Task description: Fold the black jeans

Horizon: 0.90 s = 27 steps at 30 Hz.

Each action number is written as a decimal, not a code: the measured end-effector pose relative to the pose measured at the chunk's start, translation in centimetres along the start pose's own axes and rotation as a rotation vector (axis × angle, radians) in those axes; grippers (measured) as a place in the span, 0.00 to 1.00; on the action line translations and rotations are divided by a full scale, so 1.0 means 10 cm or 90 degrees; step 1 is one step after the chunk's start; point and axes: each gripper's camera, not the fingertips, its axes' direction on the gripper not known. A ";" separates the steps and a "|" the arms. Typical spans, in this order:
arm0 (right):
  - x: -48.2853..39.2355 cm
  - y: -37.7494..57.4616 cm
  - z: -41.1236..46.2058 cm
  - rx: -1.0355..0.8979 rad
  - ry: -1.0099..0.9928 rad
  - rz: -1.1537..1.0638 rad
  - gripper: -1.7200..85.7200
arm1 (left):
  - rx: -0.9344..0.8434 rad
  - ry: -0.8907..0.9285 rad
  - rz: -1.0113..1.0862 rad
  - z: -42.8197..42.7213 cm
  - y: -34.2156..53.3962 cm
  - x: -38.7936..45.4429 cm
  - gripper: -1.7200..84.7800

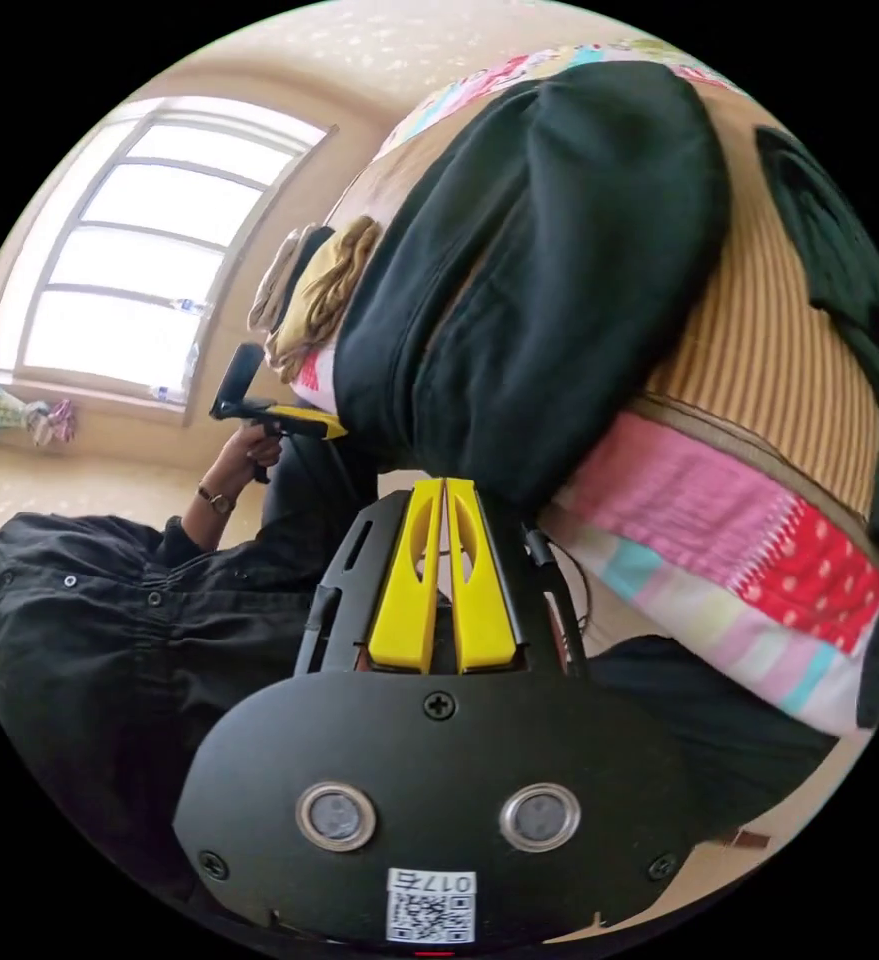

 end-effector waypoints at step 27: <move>-0.05 0.04 -0.43 0.238 -0.325 -0.148 0.05 | 0.147 0.117 0.219 -0.03 -0.55 1.80 0.12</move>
